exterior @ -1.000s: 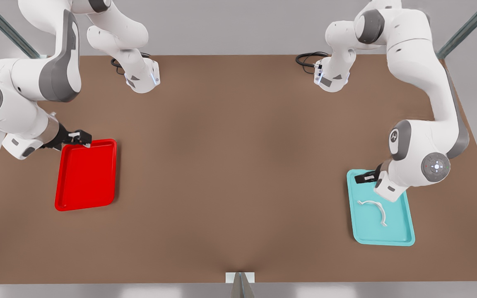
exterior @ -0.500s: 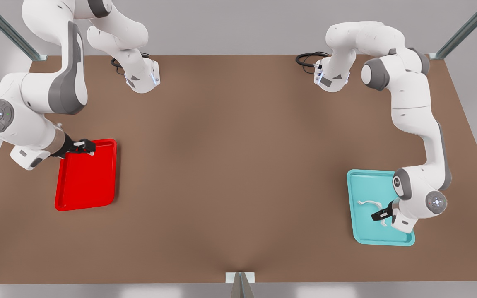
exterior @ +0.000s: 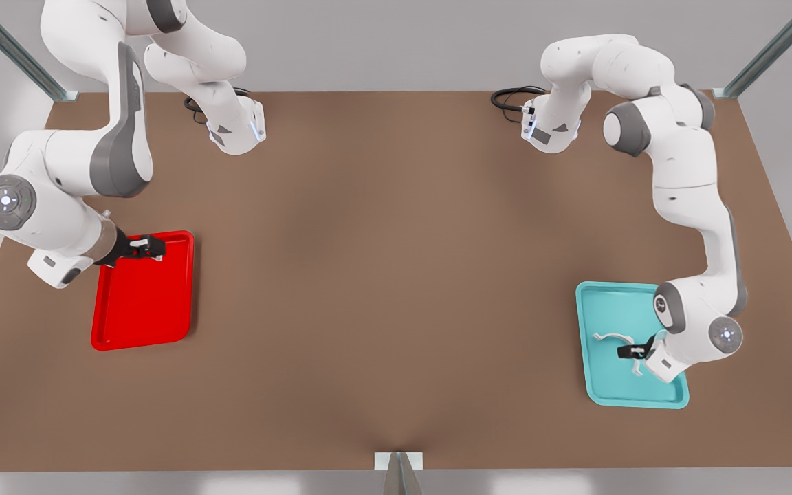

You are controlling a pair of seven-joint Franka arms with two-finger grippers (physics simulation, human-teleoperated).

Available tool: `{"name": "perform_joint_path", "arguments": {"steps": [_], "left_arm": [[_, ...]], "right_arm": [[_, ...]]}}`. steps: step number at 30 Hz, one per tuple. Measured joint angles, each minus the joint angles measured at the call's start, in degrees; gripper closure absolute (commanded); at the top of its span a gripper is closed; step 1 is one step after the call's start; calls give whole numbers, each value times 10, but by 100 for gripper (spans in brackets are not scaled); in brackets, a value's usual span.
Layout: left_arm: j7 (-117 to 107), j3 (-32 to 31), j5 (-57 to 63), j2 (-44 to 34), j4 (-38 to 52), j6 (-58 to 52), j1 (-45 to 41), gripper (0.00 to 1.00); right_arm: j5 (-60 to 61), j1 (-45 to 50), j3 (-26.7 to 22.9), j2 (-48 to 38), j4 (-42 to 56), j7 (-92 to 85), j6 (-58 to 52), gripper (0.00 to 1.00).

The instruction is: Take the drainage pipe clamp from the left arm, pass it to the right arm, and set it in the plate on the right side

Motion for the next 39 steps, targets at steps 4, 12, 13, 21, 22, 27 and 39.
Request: {"name": "perform_joint_path", "arguments": {"steps": [4,12,13,21,22,27,39], "left_arm": [[38,0,2,9,0,-3,1,27],[92,1,4,8,4,-4,1,38],[97,1,4,8,4,-4,1,43],[129,-1,5,8,16,3,1,54],[132,-1,4,8,18,6,1,54],[145,-3,4,14,22,19,1,54],[162,-2,5,19,24,32,0,66]], "right_arm": [[0,0,0,3,0,-1,0,0],[0,1,1,7,0,-1,0,0],[0,1,1,7,0,-1,0,0],[0,1,1,9,-1,-2,0,0],[0,1,1,9,-1,-2,0,0],[0,1,1,13,0,-2,0,0],[0,1,1,17,-1,-2,0,0]]}}
